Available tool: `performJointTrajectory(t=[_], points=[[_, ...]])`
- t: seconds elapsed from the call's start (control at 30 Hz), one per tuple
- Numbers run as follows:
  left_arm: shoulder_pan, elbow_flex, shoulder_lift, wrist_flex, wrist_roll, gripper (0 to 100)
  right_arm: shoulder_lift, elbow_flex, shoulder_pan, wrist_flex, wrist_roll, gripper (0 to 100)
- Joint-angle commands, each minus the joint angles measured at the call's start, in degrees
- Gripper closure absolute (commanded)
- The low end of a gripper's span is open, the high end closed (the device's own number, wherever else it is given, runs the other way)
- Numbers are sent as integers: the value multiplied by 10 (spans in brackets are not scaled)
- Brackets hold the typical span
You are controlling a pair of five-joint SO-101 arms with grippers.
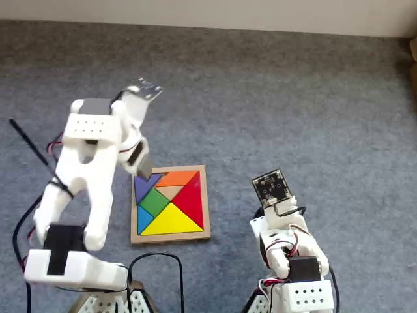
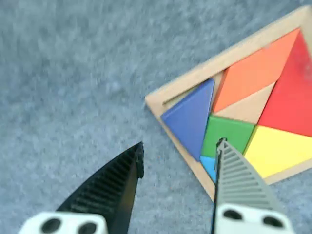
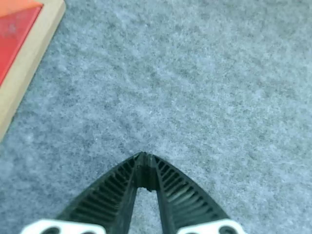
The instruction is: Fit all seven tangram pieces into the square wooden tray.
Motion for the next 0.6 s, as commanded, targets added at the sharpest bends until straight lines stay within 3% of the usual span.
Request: performJointTrajectory(t=[0.0, 0.13, 0.3, 0.57], points=[[-38, 61, -39, -49, -23, 758, -11, 63, 7, 4, 7, 989], [-68, 121, -31, -144, -25, 758, -11, 63, 7, 4, 7, 989], [-52, 142, 38, -209, -21, 759, -11, 63, 7, 2, 7, 989], [13, 69, 135, -193, 19, 825, -11, 63, 7, 1, 7, 989]])
